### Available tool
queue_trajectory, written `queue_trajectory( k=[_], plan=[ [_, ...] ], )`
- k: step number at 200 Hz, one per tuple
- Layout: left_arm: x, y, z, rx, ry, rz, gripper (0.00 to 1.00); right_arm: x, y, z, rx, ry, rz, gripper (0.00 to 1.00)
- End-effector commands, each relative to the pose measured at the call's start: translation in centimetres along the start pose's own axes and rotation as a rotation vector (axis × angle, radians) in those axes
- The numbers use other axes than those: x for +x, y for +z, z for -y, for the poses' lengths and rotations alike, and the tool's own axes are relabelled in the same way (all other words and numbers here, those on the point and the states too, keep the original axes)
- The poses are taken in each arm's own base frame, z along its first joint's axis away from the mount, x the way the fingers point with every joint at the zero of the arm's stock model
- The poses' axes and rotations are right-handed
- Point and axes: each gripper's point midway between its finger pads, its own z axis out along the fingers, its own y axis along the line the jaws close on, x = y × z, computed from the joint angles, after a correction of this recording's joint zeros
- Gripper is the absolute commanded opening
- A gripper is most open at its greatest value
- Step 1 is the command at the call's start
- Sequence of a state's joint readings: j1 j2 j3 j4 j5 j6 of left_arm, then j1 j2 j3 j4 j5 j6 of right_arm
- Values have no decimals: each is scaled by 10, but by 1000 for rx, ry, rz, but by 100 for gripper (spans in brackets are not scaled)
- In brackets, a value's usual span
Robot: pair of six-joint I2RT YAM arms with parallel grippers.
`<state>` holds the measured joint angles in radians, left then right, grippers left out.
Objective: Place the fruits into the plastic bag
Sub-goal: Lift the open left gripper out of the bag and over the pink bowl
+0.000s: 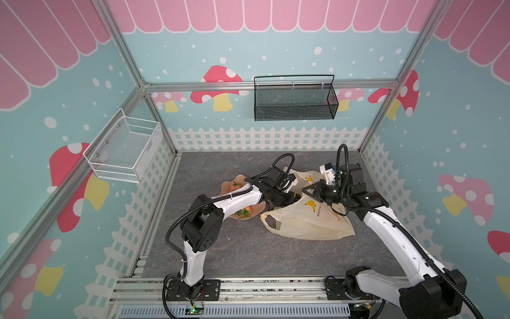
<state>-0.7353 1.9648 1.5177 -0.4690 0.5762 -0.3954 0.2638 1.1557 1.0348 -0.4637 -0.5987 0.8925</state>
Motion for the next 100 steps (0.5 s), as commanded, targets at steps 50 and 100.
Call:
queue_trajectory(
  k=[50,100],
  plan=[
    [17,-47,-12,-103,80,-7,83,-1,-2,-3,5,1,16,0],
    [16,-86,-37,-134,20,55,83,-3,-2,-4,3,1,20,0]
  ],
)
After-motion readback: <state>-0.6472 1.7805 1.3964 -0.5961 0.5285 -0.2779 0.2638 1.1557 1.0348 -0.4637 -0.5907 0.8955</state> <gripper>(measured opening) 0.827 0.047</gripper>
